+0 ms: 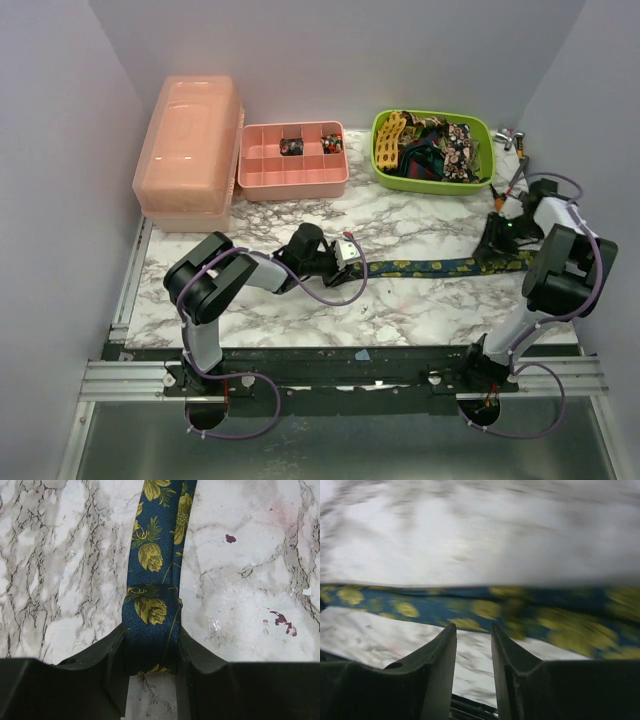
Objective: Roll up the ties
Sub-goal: Roll the tie at the center of the board.
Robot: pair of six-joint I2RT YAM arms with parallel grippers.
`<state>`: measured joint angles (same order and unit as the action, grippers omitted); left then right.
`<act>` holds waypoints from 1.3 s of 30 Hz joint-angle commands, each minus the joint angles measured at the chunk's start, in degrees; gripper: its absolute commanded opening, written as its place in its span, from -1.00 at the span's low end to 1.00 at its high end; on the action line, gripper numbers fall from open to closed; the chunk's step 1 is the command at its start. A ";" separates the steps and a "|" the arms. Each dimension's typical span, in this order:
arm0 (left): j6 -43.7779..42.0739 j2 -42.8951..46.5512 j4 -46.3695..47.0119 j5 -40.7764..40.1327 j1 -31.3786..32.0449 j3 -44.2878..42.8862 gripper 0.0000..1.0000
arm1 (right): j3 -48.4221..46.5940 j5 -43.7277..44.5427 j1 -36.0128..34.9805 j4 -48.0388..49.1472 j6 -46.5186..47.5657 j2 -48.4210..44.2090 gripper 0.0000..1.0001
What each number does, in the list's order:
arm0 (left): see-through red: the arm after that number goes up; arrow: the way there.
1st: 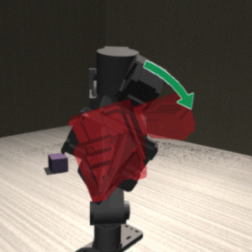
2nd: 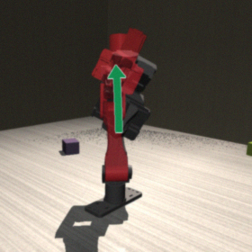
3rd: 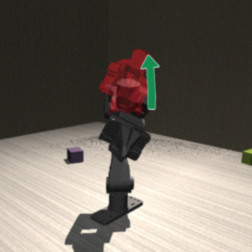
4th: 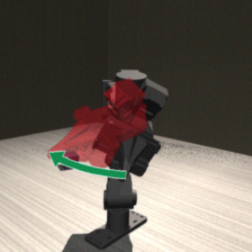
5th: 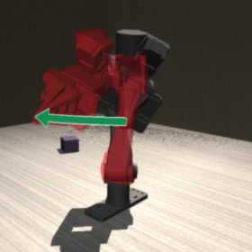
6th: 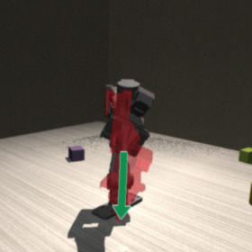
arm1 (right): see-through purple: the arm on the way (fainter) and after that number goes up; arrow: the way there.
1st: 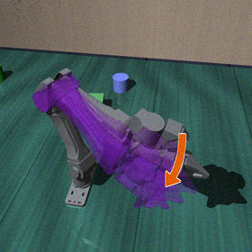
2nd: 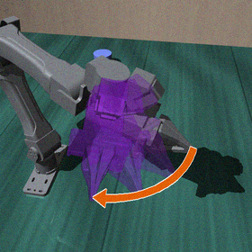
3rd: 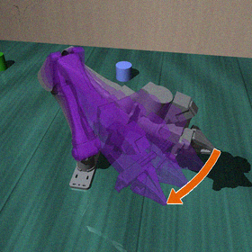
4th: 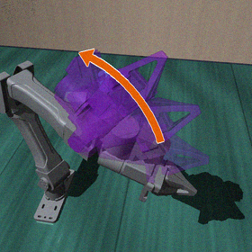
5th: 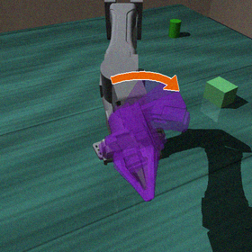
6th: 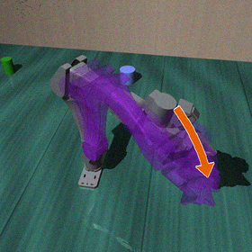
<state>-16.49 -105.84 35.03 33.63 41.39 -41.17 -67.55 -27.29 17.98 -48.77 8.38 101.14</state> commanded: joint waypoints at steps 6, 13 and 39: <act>0.93 0.63 -6.68 -2.53 0.80 0.91 -0.62 | -2.06 18.98 12.08 0.49 8.03 2.25 -0.28; 1.18 0.99 -7.66 -3.44 1.11 0.84 -0.62 | -10.55 17.05 9.98 5.87 7.64 15.88 -0.31; -1.55 0.40 -9.96 -1.75 1.09 -0.84 -0.62 | -13.37 -11.03 3.49 17.14 -14.70 -3.08 1.00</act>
<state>-16.43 -104.99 30.68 31.66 42.13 -42.65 -82.50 -31.90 21.21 -39.55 7.38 90.67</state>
